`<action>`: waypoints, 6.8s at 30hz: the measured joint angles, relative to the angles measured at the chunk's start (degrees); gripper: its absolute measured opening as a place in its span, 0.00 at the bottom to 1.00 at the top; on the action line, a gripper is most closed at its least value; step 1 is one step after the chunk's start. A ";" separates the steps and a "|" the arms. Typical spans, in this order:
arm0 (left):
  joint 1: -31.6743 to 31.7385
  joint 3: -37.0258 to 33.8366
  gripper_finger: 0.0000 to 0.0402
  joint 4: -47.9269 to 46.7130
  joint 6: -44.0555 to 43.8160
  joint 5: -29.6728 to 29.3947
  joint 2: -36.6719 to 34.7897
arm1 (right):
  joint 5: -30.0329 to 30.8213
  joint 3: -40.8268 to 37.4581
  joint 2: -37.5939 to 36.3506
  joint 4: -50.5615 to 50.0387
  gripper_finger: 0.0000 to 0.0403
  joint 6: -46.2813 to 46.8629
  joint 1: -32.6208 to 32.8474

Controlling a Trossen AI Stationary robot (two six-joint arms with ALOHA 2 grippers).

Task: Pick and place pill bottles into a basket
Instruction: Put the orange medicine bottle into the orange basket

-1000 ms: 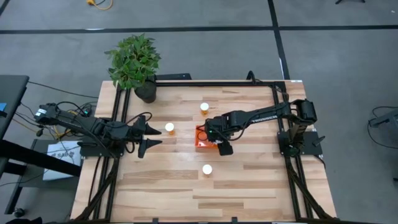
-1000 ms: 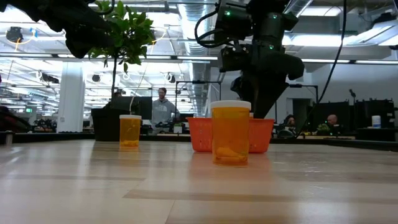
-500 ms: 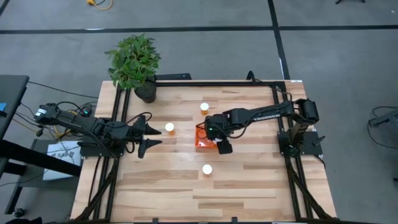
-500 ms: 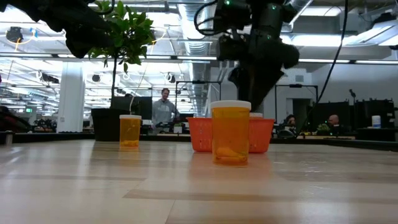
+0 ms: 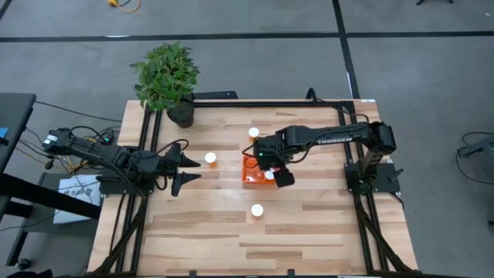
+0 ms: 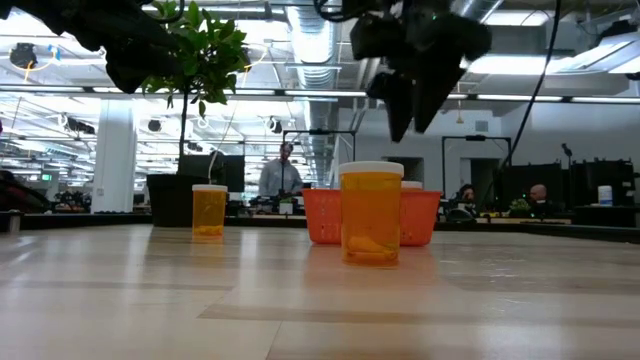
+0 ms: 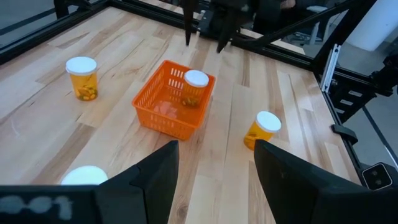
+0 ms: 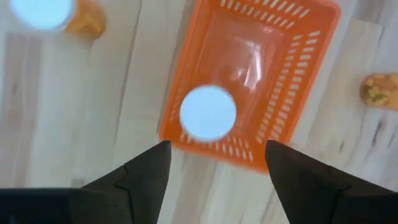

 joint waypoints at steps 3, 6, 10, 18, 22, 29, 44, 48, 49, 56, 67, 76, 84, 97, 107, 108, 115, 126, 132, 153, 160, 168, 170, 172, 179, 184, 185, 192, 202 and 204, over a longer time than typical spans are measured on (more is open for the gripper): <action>0.00 0.00 0.50 -0.14 0.38 0.00 0.00 | -0.09 2.90 -0.01 -4.00 0.64 0.48 -1.18; 0.02 0.00 0.50 -1.21 2.37 -0.06 0.00 | -0.13 5.21 -0.04 -7.68 0.64 2.07 -3.48; 0.36 0.03 0.50 -2.61 3.63 -0.39 0.68 | -0.15 6.29 -0.04 -11.75 0.64 3.54 -7.57; 5.52 8.15 0.50 -11.54 8.72 2.32 9.11 | -0.17 6.29 -0.04 -15.79 0.63 1.37 -16.79; 8.94 12.89 0.50 -13.94 12.64 5.15 14.69 | -0.20 6.29 -0.04 -16.62 0.64 0.01 -21.62; 15.93 19.69 0.50 -20.02 13.77 14.40 24.90 | -0.20 6.25 -2.94 -16.65 0.63 -2.99 -30.24; 22.40 25.09 0.50 -20.37 21.53 15.77 32.57 | -0.24 6.25 -16.42 -9.89 0.63 -5.52 -39.62; 22.36 25.11 0.50 -20.59 16.30 15.27 32.54 | -0.22 6.25 -18.37 -8.60 0.63 -5.65 -40.09; 22.38 25.11 0.50 -20.68 15.30 15.27 32.54 | -0.24 6.25 -18.63 -8.47 0.63 -5.83 -40.05; 22.51 24.94 0.50 -20.17 13.62 12.90 32.54 | -0.33 6.25 -19.74 -8.49 0.63 -5.93 -40.00; 25.96 24.81 0.58 -23.19 12.09 18.23 34.50 | -0.31 6.25 -19.78 -8.53 0.63 -5.94 -40.00; 26.01 24.85 0.72 -22.93 14.50 14.33 35.22 | -0.28 6.25 -19.78 -8.59 0.63 -5.96 -40.00; 25.90 24.85 0.72 -23.14 17.09 13.80 35.28 | -0.25 6.23 -19.78 -8.66 0.63 -6.64 -40.02; 24.48 25.09 0.72 -23.12 15.06 14.66 40.21 | -0.28 6.23 -19.78 -8.70 0.63 -7.59 -40.32; 24.39 25.11 0.72 -27.41 15.06 12.15 40.15 | -0.25 6.23 -19.78 -8.70 0.63 -7.60 -40.40; 24.39 25.11 0.72 -27.43 15.06 12.13 40.15 | -0.24 6.23 -19.78 -8.70 0.63 -7.60 -40.40; 24.52 25.11 0.72 -27.25 18.42 11.91 40.15 | -0.24 6.23 -19.78 -8.52 0.63 -7.60 -40.40; 26.12 25.52 0.72 -25.42 21.66 15.47 43.45 | -0.24 6.23 -19.78 -8.26 0.63 -7.60 -40.40; 26.96 25.73 0.72 -26.41 22.08 16.12 43.89 | -0.25 6.23 -19.78 -8.28 0.63 -7.92 -40.40; 28.20 25.64 0.72 -27.55 26.36 17.88 47.06 | 1.60 6.23 -19.78 -8.66 0.63 -8.08 -40.40; 28.89 25.64 0.72 -26.63 28.00 17.77 47.23 | 1.73 6.21 -19.78 -8.66 0.63 -8.08 -40.40; 29.15 25.64 0.72 -26.66 29.33 16.75 47.23 | 1.73 6.21 -19.78 -8.61 0.63 -8.36 -40.40; 29.39 25.64 0.72 -26.71 29.55 16.80 47.23 | 1.73 6.21 -19.78 -8.42 0.63 -8.40 -40.40; 29.43 25.64 0.72 -26.74 29.66 17.16 47.24 | 1.73 6.21 -19.78 -8.40 0.63 -8.40 -40.40; 29.86 25.65 0.72 -27.02 29.64 18.53 48.47 | 1.73 6.21 -19.78 -8.30 0.63 -8.45 -40.40; 30.06 25.66 0.72 -26.66 30.45 18.92 48.81 | 1.73 6.21 -19.78 -8.29 0.63 -8.47 -40.40; 30.08 25.66 0.72 -26.50 30.68 18.88 48.81 | 1.73 6.21 -19.78 -8.29 0.63 -8.47 -40.40; 30.25 25.66 0.72 -26.18 31.71 18.71 48.81 | 1.73 6.21 -19.76 -8.26 0.63 -8.49 -40.40; 30.32 25.68 0.72 -25.01 33.11 19.28 50.98 | 1.73 6.21 -19.78 -8.26 0.63 -8.49 -40.40; 30.40 25.68 0.72 -25.00 33.48 19.37 51.22 | 1.73 6.21 -19.76 -8.27 0.63 -8.49 -40.40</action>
